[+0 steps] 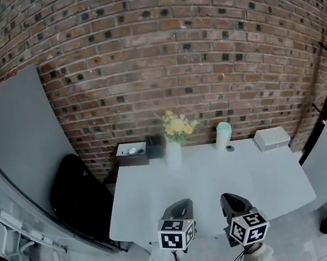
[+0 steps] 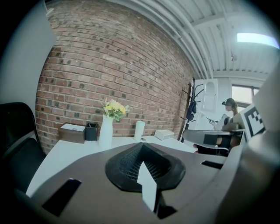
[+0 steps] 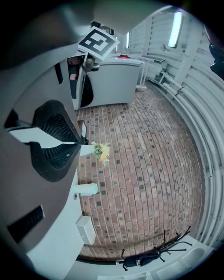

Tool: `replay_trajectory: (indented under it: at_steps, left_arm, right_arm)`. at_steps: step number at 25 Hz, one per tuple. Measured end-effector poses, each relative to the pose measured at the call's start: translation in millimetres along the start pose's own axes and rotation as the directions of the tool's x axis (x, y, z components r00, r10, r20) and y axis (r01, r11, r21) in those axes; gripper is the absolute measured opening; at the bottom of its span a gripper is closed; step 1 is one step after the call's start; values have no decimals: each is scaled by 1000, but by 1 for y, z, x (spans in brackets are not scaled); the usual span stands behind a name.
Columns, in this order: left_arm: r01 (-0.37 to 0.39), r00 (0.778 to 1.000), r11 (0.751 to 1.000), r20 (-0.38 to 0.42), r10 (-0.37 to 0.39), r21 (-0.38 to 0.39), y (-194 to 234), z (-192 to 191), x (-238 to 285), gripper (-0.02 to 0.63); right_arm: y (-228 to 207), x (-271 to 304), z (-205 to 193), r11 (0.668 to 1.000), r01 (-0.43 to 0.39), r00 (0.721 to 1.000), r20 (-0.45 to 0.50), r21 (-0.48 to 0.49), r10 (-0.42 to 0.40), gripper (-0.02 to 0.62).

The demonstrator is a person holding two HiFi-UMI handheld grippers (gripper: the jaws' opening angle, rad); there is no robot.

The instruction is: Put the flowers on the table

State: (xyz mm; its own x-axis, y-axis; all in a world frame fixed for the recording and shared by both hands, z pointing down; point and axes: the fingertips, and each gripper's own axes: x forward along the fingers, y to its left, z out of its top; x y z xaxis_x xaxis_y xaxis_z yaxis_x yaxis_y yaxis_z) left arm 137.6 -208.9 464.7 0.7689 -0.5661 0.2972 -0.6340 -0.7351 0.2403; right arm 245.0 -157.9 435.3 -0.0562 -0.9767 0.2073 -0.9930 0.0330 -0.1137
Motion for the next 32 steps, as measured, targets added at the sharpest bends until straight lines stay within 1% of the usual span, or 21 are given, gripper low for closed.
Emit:
replay_trajectory:
  at_steps: [5,10,14,19,32]
  left_arm:
    - [-27,999,1000,32,27,6,-14,11,2,6]
    - [-55,998,998,17,55,1,-23,0,0,6]
    - [-69,998,998,13,69,-8,-31,-5,1,6]
    - [-76,997,997,8,76,-11,-40,-9,2,6]
    - [-86,996,996,-7,86,-6,-43,-18,-3,6]
  right_arm:
    - [-10,-2,6,1000,-24,1000,14,-9,24,32]
    - [-8,-7,-4,998,-60,998,9,17,60,32]
    - [-5,-7,-7,995,-97,995,-5,9,97,32]
    - [-8,-12,-8,996,-84,996,-30,-37,83,25]
    - [-7,-18,-14,995,-93,995,-33,-20,93,25]
